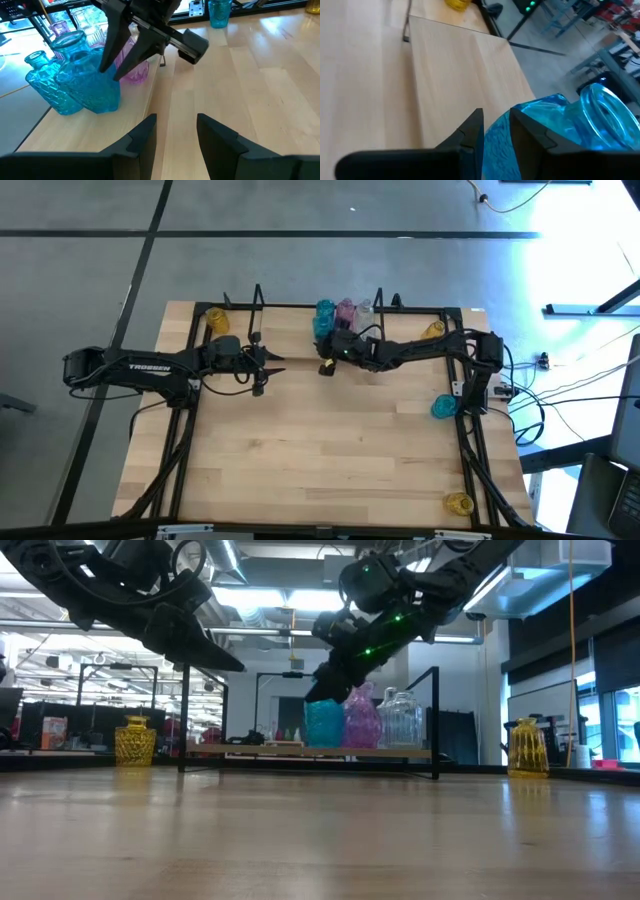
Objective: Sort vases onto shelf
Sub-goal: Put the top blue vase on the shelf aligned with the other blue vase, then put the blue vase on the shelf aligned with the other blue vases
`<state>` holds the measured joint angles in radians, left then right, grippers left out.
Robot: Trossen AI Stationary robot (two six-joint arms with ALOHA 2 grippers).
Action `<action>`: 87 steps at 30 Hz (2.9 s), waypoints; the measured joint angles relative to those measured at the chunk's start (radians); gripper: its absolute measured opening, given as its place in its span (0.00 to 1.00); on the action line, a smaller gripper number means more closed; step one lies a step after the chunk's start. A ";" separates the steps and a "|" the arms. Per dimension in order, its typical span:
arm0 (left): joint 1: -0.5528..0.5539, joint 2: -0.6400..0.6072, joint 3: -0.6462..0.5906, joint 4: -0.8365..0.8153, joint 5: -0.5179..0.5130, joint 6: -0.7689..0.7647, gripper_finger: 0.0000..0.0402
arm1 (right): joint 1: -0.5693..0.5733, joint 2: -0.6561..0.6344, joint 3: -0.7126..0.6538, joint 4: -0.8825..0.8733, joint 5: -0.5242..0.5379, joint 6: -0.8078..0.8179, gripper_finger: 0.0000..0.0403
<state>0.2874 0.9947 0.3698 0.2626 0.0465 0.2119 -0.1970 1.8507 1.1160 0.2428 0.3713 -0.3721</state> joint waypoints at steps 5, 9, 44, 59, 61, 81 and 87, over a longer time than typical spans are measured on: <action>0.000 0.000 0.000 0.000 0.000 0.000 0.33 | -0.003 0.000 0.000 0.001 0.004 0.000 0.21; 0.000 0.000 0.000 0.000 0.000 0.000 0.33 | -0.009 0.000 0.000 0.001 0.001 0.001 0.21; 0.000 0.000 0.000 0.000 0.000 0.001 0.33 | -0.023 0.000 0.000 0.062 -0.041 -0.044 0.21; -0.001 0.000 0.000 0.000 0.025 0.000 0.33 | 0.226 -0.281 0.000 -0.307 -0.010 0.087 0.21; -0.001 0.000 0.000 0.000 0.025 0.000 0.33 | 0.266 -0.370 0.000 -0.449 -0.005 0.190 0.21; -0.001 0.000 0.000 0.021 0.027 -0.025 0.33 | 0.459 -0.727 0.000 -1.659 -0.071 1.472 0.30; -0.001 0.000 0.000 0.017 0.026 -0.026 0.33 | 0.459 -0.724 0.000 -1.801 -0.179 1.610 0.43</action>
<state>0.2867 0.9947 0.3698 0.2798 0.0728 0.1864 0.2619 1.1264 1.1156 -1.5581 0.1925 1.2380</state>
